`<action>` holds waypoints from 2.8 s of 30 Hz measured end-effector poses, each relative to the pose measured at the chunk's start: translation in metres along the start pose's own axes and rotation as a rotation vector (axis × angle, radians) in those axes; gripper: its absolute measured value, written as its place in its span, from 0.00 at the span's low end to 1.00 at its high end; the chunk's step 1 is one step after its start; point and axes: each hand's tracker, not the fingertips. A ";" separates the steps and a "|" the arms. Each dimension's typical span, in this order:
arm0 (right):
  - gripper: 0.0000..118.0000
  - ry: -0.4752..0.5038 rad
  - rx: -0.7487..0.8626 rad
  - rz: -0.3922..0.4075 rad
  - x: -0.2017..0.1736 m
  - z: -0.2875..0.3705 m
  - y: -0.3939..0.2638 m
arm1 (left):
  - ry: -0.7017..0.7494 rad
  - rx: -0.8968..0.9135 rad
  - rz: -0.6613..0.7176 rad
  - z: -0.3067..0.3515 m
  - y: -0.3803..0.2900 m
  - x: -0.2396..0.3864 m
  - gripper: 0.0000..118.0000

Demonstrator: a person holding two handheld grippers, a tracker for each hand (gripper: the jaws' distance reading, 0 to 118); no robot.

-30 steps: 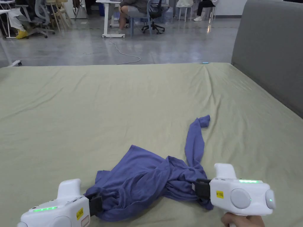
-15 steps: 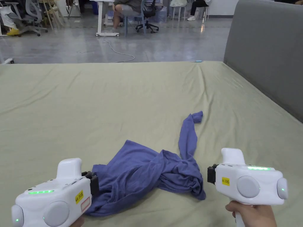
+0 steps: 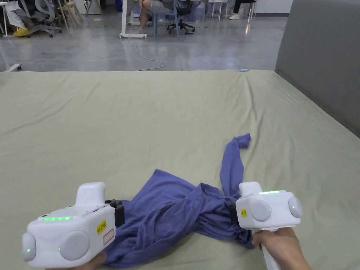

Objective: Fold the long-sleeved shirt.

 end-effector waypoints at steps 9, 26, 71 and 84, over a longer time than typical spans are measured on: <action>0.05 0.040 0.026 -0.030 0.008 0.007 -0.011 | -0.100 -0.170 -0.066 -0.164 0.080 0.005 1.00; 0.05 0.074 0.047 -0.041 0.007 0.015 0.003 | -0.001 -0.314 -0.243 -0.238 0.100 0.010 0.00; 0.05 0.079 0.505 -0.151 0.064 0.140 0.348 | 0.069 0.269 -0.016 -0.048 0.349 0.052 0.00; 0.04 0.083 0.312 -0.211 0.065 0.035 0.232 | 0.062 0.095 0.030 -0.127 0.196 0.061 0.00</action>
